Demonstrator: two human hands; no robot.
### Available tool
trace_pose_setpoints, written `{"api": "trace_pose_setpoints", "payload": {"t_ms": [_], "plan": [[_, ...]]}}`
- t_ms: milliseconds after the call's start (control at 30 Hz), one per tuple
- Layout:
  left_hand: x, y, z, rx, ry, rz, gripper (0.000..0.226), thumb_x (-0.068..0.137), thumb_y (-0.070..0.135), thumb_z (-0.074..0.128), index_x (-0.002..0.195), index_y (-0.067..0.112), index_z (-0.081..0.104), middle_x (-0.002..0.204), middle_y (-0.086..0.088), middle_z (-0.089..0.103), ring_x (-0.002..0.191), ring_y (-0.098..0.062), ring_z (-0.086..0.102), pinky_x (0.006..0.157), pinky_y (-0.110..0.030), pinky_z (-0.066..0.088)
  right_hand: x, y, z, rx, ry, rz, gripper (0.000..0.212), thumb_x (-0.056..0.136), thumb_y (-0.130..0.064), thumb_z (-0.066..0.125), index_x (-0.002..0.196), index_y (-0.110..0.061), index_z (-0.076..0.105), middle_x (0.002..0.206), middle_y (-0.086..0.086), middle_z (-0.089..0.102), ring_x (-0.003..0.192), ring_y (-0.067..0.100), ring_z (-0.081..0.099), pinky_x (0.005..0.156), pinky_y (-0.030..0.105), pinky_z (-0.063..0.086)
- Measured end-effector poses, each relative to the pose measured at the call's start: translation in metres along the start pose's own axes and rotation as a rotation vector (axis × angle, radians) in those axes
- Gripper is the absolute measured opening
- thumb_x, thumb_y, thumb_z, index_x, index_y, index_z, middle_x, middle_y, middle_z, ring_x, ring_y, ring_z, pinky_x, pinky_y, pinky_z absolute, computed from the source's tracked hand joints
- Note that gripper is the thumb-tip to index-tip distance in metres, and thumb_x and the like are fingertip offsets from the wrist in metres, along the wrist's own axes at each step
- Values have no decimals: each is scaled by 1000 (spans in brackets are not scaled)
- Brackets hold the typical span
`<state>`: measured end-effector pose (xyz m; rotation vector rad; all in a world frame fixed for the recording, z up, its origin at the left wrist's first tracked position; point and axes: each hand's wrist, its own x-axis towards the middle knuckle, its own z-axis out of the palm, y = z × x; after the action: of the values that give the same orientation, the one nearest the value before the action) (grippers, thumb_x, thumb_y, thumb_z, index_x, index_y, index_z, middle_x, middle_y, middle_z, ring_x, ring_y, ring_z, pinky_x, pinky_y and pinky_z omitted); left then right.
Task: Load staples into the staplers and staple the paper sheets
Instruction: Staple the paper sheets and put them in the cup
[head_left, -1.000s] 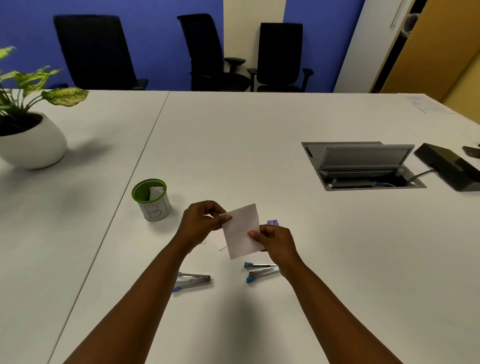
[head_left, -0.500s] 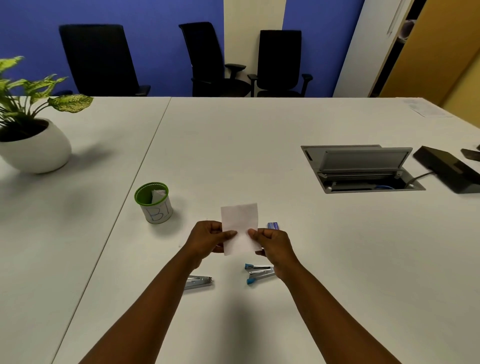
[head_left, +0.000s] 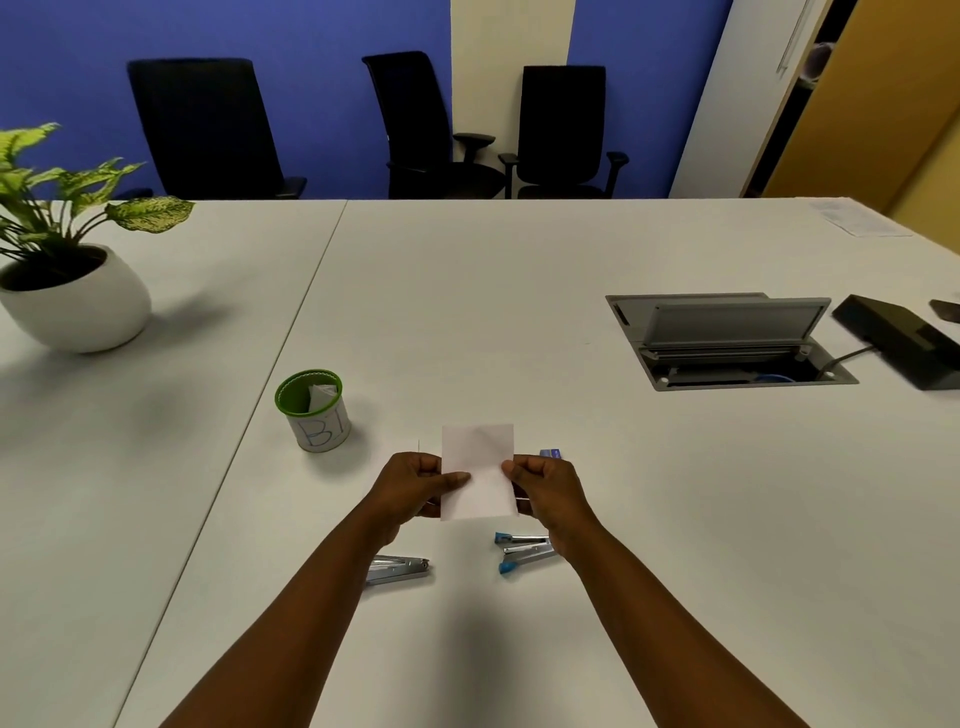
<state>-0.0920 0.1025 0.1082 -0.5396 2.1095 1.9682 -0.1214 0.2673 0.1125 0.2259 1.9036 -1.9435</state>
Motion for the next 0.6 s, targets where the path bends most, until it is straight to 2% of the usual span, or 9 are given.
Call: {"api": "trace_pose_setpoints", "payload": {"t_ms": [100, 167, 200, 267, 400, 500, 533, 600], "plan": [[0, 0, 2, -16, 8, 1, 15, 80, 12, 69, 92, 3, 66, 79, -6, 68, 66, -16, 65, 49, -18, 53, 1, 1, 2, -44, 11, 8, 12, 80, -9, 68, 91, -2, 67, 91, 14, 65, 80, 23, 62, 68, 27, 55], [0, 1, 3, -20, 1, 4, 14, 80, 12, 69, 90, 3, 66, 79, -7, 68, 66, -16, 65, 49, -18, 53, 0, 2, 4, -101, 33, -3, 16, 74, -10, 75, 80, 2, 66, 84, 25, 63, 79, 25, 59, 75, 37, 52], [0, 1, 3, -16, 0, 4, 14, 80, 12, 69, 90, 3, 66, 79, -8, 68, 66, -17, 65, 49, -19, 53, 0, 1, 4, -117, 42, -8, 22, 73, -10, 76, 83, 7, 66, 88, 30, 64, 78, 25, 59, 79, 39, 52], [0, 1, 3, -13, 3, 0, 16, 80, 13, 69, 92, 2, 66, 81, -8, 68, 67, -17, 65, 50, -19, 53, 1, 0, 5, -127, 47, -13, 23, 75, -11, 73, 89, 6, 67, 100, 26, 68, 80, 27, 62, 86, 44, 54], [1, -1, 0, -37, -1, -31, 14, 82, 15, 68, 91, 5, 66, 80, -6, 68, 67, -17, 64, 53, -21, 54, 1, 0, 7, -124, 24, -6, 19, 85, -11, 62, 97, 4, 66, 110, 24, 66, 87, 29, 63, 84, 40, 54], [1, -4, 0, -75, -21, -59, 9, 85, 18, 64, 82, 9, 65, 77, -6, 66, 60, -15, 63, 52, -21, 53, 1, 2, 7, -161, 39, 3, 20, 89, -12, 57, 96, 5, 65, 112, 29, 62, 103, 43, 60, 92, 49, 51], [1, -5, 0, -80, -23, -68, 12, 86, 19, 63, 83, 7, 64, 77, -6, 65, 59, -15, 63, 52, -21, 53, 1, 2, 7, -160, 36, 9, 20, 90, -11, 56, 97, 5, 64, 113, 29, 62, 103, 43, 60, 92, 48, 51], [2, -5, -1, -92, -22, -82, 16, 87, 20, 61, 89, 4, 61, 78, -8, 64, 60, -17, 63, 52, -21, 54, 1, 2, 6, -140, 17, 14, 19, 89, -11, 56, 97, 4, 65, 106, 25, 65, 90, 33, 63, 83, 41, 53]]}}
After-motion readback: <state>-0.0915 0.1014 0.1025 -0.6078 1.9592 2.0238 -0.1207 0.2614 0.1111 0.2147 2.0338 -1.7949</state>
